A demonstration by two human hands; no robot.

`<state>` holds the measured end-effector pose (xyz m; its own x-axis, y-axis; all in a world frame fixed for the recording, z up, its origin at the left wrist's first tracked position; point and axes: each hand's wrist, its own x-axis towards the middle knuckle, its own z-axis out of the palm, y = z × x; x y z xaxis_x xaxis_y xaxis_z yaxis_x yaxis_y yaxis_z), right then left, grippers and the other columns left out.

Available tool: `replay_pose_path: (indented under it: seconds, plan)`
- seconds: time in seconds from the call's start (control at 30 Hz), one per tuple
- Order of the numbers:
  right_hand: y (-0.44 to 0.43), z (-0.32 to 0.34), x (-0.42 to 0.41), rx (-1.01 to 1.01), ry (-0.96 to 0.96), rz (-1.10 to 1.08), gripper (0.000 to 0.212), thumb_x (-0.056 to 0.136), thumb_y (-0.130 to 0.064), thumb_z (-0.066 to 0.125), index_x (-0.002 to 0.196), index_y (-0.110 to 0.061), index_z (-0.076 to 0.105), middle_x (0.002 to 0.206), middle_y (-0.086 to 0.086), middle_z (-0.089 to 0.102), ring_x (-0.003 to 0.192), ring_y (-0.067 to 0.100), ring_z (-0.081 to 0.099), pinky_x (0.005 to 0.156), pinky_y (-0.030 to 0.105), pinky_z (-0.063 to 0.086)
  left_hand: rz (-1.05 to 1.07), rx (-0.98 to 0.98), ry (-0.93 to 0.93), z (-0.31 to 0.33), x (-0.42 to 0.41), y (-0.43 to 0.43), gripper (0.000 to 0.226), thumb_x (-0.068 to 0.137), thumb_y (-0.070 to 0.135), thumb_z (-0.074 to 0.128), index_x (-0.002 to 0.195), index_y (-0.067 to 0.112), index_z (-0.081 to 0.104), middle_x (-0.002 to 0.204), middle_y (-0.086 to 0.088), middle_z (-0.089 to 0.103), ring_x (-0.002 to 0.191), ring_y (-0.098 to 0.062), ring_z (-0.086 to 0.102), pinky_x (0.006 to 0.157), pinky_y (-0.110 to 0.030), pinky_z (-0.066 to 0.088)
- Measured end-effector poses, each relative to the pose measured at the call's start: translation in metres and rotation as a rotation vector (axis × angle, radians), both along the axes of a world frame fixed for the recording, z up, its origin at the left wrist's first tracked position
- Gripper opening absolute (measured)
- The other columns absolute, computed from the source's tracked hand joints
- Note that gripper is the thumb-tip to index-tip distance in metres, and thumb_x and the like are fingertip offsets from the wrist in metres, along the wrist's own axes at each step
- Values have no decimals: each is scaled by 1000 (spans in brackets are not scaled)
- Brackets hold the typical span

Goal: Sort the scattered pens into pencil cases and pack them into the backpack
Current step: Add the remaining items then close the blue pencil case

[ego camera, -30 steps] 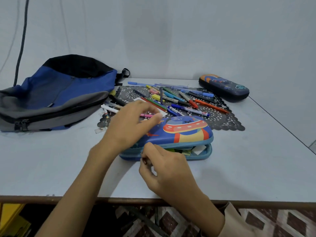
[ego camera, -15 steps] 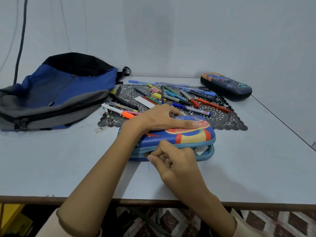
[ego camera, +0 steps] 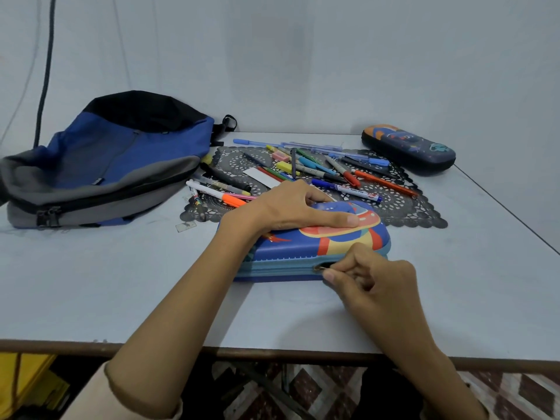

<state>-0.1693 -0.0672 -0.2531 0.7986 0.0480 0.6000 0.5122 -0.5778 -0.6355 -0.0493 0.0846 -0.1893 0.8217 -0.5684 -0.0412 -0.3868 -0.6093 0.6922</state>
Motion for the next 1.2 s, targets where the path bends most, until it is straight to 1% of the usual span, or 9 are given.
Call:
replay_pose_path:
  seconds: [0.07,0.23,0.37,0.57,0.63,0.77,0.87,1.03,1.2]
  plan:
    - [-11,1,-1,26,23,-36,20,77,-6,79,67,-15,64,63,-9,66,49,8,60,50,22,47,6,8,5,0,1,0,49,71,74,64,105,40,73,86,12,74,76,-6,69,67,-22,50]
    - [-32,5,-5,140,135,-128,23,75,3,76,65,-14,64,56,-18,63,50,0,60,54,6,44,10,22,-4,2,-1,0,44,78,67,62,108,36,73,83,11,74,72,-5,68,60,-20,49]
    - [-52,8,-7,305,255,-216,23,79,3,74,64,-10,62,49,1,60,37,7,47,43,14,39,-18,33,-5,2,-1,0,47,76,69,62,106,34,73,89,7,74,78,-10,70,73,-31,54]
    - [-59,14,1,387,352,-253,15,84,5,66,72,-2,60,53,13,59,38,20,50,38,24,41,-31,31,-8,3,-1,-1,45,76,68,60,104,36,73,86,11,74,75,-5,68,63,-17,48]
    - [-59,16,6,409,384,-245,13,85,7,62,75,0,59,56,16,61,40,23,55,40,29,47,-41,23,2,3,-1,-1,47,74,69,60,103,36,74,86,9,74,75,-7,68,63,-20,48]
    - [-57,18,18,361,407,-270,10,89,6,57,81,0,57,64,18,62,43,25,60,46,38,53,-46,8,45,4,0,0,38,73,67,62,96,40,74,83,11,74,71,-7,68,61,-14,43]
    - [-55,21,28,276,426,-293,10,92,2,55,84,-4,55,69,13,62,42,24,60,42,34,52,-52,-1,54,4,0,0,32,76,64,63,96,41,73,79,19,72,70,-2,68,57,-8,42]
    - [-60,30,51,117,482,-293,17,91,9,47,85,-5,54,66,8,61,42,27,61,41,37,53,-53,13,69,6,1,-1,42,72,67,62,102,40,74,87,12,74,78,-8,70,64,-19,49]
    - [-54,32,75,-34,451,-358,14,90,7,48,87,-4,56,75,6,64,53,28,62,50,40,54,-58,41,58,6,1,-1,31,80,63,61,97,41,73,86,15,73,76,-7,69,61,-13,44]
